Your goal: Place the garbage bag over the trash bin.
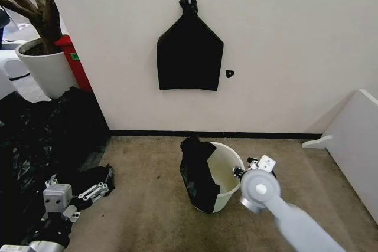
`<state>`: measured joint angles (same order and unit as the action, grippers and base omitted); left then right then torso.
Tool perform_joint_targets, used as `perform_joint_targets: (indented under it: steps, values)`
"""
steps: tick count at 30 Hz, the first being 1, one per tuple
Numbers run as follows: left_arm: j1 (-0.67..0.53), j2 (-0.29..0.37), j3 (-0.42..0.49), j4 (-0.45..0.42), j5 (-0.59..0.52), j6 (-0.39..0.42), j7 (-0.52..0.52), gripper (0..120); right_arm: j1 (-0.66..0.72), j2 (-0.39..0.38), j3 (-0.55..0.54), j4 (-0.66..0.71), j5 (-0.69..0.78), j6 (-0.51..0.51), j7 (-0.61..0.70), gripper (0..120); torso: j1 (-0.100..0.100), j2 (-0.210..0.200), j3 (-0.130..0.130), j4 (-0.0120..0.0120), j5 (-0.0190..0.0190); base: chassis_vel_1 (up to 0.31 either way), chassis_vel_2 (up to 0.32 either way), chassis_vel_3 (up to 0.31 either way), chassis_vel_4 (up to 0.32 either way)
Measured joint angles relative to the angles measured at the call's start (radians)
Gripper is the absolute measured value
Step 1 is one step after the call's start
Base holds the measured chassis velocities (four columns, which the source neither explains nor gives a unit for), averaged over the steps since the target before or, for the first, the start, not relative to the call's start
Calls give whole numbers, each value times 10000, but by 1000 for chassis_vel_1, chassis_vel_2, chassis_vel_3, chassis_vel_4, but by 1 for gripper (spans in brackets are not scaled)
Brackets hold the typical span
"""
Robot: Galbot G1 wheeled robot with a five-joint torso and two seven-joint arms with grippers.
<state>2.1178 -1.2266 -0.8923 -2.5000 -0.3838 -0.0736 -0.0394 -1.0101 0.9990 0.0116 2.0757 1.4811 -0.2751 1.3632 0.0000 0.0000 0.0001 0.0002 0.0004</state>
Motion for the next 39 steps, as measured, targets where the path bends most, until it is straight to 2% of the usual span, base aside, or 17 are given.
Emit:
perform_joint_targets:
  steps: [1, 4, 7, 13, 16, 22, 26, 31, 37, 39]
  values:
    - [0, 10, -7, 0, -14, 1, -5, 100, -83, -125, 49, 142, -167, -77, -122, 77, 0, 0, 0, 0, -1, 0, 0, 0, 0]
    - [-7, 95, -27, 0, -60, 11, -28, 100, -659, -862, 308, 1092, -1825, -766, -1828, 90, 0, 1, -2, -5, -3, 0, 0, 0, 0]
    - [-23, 176, -26, 0, -87, 45, -57, 100, -775, -1120, 271, 1505, -2705, -998, -2718, 98, 0, 1, -2, -6, -3, 0, 0, 0, 0]
    - [-43, 801, 54, 2, -292, 267, -231, 100, -803, -1169, 100, 2272, -2963, -1584, -3760, 100, 0, 0, -2, 2, -3, 0, 0, 0, 0]
    - [-107, 1034, 36, 36, -393, 310, -266, 100, -1132, -1241, -352, 2642, -3428, -2072, -4797, 100, 0, 0, -2, -6, -4, 0, 0, 0, 0]
    - [-91, 850, 160, 36, -309, 318, -262, 100, -1091, -1041, -1092, 2578, -3293, -2251, -5021, 97, 0, 0, -2, -1, -4, 0, 0, 0, 0]
    - [-82, 804, 201, 47, -266, 310, -254, 100, -919, -795, -1533, 2176, -3508, -2278, -5174, 81, 0, 0, -1, -1, -4, 0, 0, 0, 0]
    - [-112, 834, 201, 72, -277, 316, -254, 100, -895, -701, -2031, 1920, -4235, -2399, -5396, 74, 0, 0, -1, -2, -4, 0, 0, 0, 0]
    - [-137, 816, 241, 109, -280, 321, -237, 100, -751, -557, -2504, 1572, -4885, -2487, -5285, 74, 0, 0, -1, -1, -5, 0, 0, 0, 0]
    - [-142, 787, 264, 115, -278, 314, -234, 100, -721, -423, -2599, 1416, -5036, -2486, -5139, 78, 0, 0, -1, -2, -4, 0, 0, 0, 0]
